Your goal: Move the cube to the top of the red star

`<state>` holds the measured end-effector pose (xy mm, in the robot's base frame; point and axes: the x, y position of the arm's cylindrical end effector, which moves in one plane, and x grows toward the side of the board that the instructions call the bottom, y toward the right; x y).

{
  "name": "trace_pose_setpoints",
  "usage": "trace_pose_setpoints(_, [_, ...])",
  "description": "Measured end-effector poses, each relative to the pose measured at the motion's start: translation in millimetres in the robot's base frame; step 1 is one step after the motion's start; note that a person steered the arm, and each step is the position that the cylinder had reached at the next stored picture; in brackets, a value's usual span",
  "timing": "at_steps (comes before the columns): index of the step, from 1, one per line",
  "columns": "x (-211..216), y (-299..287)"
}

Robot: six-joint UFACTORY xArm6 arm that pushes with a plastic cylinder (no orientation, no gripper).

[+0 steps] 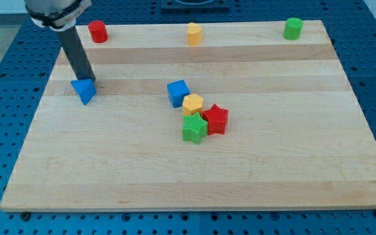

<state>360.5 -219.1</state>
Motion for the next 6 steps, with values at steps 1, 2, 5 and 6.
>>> trace_pose_setpoints(1, [-27.4, 23.7])
trace_pose_setpoints(2, [-24.8, 67.7])
trace_pose_setpoints(5, [57.2, 145.2])
trace_pose_setpoints(6, [51.8, 190.7])
